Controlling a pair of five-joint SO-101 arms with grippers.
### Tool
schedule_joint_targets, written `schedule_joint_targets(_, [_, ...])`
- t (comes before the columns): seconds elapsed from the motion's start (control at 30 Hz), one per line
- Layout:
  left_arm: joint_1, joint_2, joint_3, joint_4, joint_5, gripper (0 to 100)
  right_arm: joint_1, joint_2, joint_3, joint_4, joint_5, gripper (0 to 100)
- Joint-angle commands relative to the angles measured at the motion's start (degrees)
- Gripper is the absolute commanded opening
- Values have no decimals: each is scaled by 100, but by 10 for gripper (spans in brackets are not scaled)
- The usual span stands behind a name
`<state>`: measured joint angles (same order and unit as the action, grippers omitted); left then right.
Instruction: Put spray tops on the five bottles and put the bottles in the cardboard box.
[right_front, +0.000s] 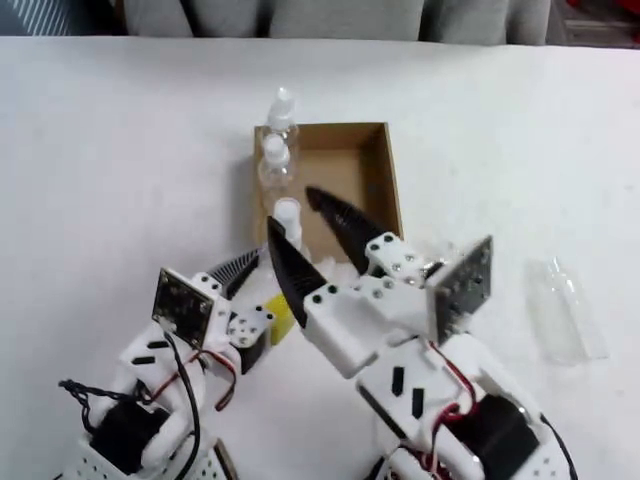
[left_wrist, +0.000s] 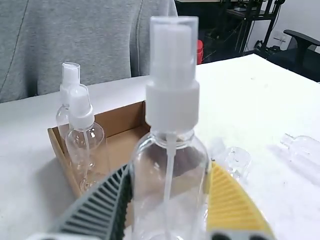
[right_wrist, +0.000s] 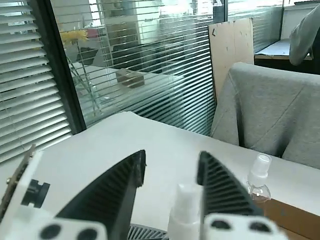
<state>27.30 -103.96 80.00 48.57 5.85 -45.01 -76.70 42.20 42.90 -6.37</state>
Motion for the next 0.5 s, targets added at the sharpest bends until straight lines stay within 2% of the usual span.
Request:
schedule_joint_targets(0.0, [-4,-84,-26,-9,-26,31,347,-48,-369,347,62,36])
schedule_joint_targets(0.2, [-4,-84,-26,-53,-26,33,1930,-48,325,1341,70,41])
schedule_joint_targets(0.33, [-400,-84,-26,-378,-26,31,2993,-48,1503,1156,70,42])
schedule_joint_targets(0.47, [-804,-84,-26,-686,-26,31,3653,-48,2664,470,70,42])
